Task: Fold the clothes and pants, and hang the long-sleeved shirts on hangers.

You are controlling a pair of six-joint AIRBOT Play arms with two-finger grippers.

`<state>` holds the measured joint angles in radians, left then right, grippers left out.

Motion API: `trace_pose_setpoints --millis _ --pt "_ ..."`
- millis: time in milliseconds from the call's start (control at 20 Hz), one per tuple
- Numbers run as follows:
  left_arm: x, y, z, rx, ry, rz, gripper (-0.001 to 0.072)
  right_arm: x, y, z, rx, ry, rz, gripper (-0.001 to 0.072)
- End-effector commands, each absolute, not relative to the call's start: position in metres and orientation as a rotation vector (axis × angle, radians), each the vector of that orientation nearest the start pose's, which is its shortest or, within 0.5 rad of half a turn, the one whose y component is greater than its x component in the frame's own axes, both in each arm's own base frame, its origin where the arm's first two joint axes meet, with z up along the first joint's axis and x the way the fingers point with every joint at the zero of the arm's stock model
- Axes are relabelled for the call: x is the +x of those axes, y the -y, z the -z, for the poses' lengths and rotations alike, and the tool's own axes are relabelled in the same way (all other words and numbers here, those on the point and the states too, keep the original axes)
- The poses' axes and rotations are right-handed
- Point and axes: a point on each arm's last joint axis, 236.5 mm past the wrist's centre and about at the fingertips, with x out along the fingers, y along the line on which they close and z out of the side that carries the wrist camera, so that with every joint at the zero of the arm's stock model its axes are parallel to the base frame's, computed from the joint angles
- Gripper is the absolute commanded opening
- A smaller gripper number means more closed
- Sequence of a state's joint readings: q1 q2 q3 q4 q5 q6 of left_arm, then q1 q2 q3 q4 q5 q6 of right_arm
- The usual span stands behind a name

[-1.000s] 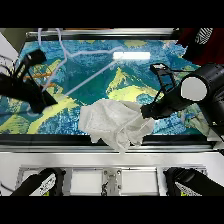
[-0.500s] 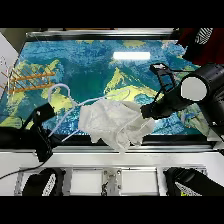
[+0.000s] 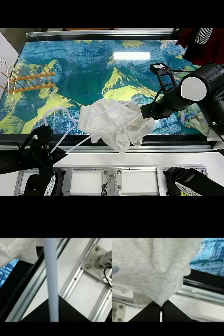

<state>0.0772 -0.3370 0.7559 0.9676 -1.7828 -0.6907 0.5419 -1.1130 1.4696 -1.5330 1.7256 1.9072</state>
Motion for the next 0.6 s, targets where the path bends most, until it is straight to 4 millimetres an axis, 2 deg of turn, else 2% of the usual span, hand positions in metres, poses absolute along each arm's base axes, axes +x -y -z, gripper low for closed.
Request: trace_pose_setpoints --millis 0,550 --pt "0.09 0.128 -0.104 0.387 -0.969 1.049 0.0022 0.253 -0.162 -0.14 -0.072 -1.394 -0.256 0.0023" --pt "0.076 0.124 -0.07 0.444 -1.277 1.142 0.0021 0.253 -0.162 -0.14 -0.072 -1.394 -0.256 0.0023"
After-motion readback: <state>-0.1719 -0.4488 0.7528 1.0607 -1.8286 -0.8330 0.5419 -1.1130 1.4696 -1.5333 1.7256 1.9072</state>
